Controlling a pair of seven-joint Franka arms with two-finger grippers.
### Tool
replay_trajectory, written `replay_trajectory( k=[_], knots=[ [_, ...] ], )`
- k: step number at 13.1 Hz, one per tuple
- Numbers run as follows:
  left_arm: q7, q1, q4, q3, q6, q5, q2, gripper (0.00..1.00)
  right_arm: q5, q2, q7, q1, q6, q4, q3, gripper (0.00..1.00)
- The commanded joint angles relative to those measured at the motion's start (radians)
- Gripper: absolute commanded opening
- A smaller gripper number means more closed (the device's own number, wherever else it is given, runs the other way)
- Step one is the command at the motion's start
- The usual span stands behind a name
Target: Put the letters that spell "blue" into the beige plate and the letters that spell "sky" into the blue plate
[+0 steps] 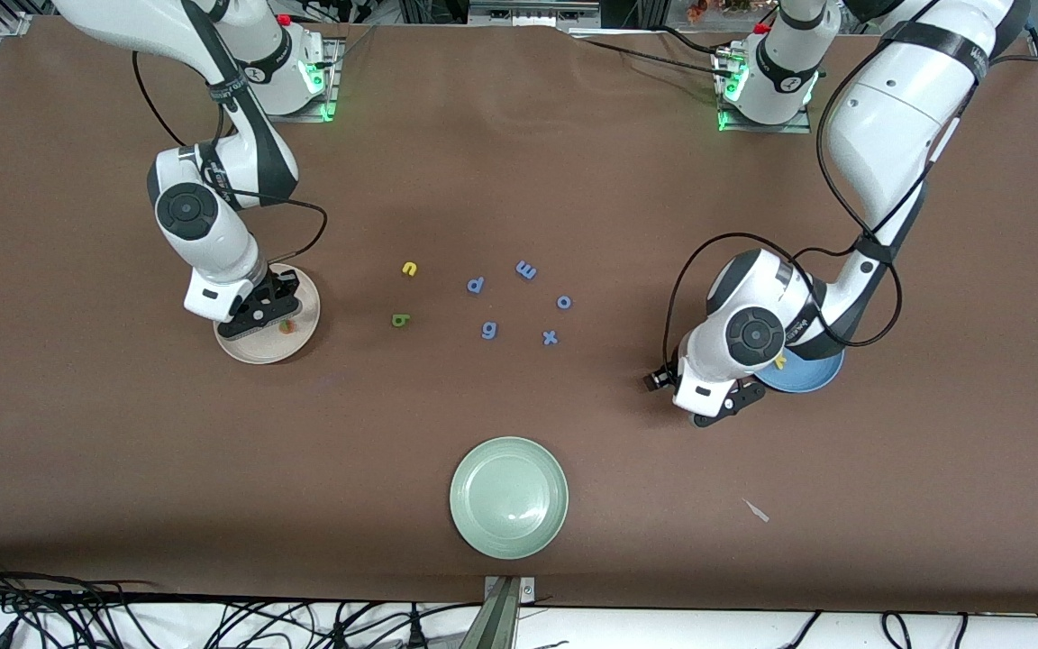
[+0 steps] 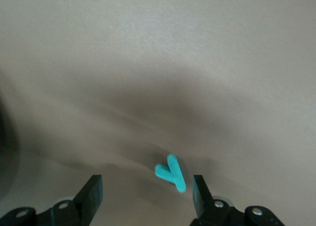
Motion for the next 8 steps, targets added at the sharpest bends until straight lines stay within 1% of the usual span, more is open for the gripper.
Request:
replay_trajectory(
  k=[1,2,3,4,6,7,8],
  knots=[
    [-0.087,-0.016,0.027,0.005,0.038,0.041,0.025,0.68,0.003,-0.006,0.073,0.005,-0.013,0.002,0.044,0.57],
    [-0.131,-0.018,0.026,0.005,0.062,0.044,0.037,0.68,0.003,-0.003,0.12,0.005,-0.01,0.006,0.067,0.58],
    [-0.15,-0.037,0.026,0.006,0.07,0.047,0.039,0.67,0.003,0.003,0.18,0.008,-0.007,0.026,0.106,0.61],
    [-0.155,-0.041,0.024,0.011,0.073,0.05,0.042,0.64,0.005,0.02,0.24,0.01,-0.015,0.072,0.145,0.61],
    [-0.155,-0.039,0.02,0.014,0.079,0.063,0.05,0.62,0.005,0.065,0.344,0.016,-0.015,0.133,0.179,0.63],
    [-0.155,-0.039,0.02,0.014,0.079,0.064,0.05,0.55,0.005,0.088,0.386,0.016,-0.015,0.158,0.194,0.63],
    [-0.155,-0.039,0.02,0.014,0.079,0.064,0.05,0.46,0.005,0.115,0.436,0.017,-0.013,0.184,0.217,0.64]
  ],
)
